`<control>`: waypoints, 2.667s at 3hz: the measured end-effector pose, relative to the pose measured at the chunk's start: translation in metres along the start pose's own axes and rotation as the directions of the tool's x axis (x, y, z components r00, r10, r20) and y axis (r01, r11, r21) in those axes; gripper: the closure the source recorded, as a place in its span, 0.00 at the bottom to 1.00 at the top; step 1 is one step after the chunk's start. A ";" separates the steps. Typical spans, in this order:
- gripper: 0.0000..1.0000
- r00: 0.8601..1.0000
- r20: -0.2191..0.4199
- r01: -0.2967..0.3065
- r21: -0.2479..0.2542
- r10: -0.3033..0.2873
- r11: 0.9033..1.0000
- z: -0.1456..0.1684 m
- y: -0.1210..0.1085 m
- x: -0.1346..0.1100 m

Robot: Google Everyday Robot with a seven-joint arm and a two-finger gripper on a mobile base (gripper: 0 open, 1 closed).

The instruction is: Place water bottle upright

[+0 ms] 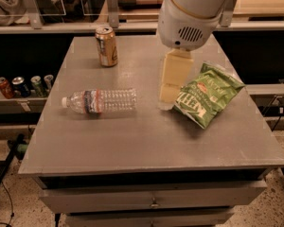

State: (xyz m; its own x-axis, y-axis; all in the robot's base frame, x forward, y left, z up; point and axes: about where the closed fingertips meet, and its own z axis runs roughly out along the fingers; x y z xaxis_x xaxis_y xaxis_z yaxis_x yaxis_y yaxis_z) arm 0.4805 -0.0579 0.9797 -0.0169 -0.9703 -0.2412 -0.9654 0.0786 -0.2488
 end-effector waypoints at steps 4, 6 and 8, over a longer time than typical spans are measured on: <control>0.00 1.000 0.023 0.013 -0.132 -0.010 0.991 0.113 -0.014 -0.126; 0.00 0.992 -0.057 -0.121 -0.094 0.116 0.988 0.150 -0.019 -0.140; 0.00 0.984 -0.082 -0.165 -0.068 0.159 0.984 0.171 -0.016 -0.137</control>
Offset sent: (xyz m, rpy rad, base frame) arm 0.0425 0.1369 -0.0551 0.0421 0.1312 0.1096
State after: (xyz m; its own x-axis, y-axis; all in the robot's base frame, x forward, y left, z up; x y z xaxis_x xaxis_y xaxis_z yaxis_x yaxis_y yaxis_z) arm 0.5429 0.1131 0.8559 -0.1917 -0.9610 -0.1996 -0.9649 0.2217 -0.1409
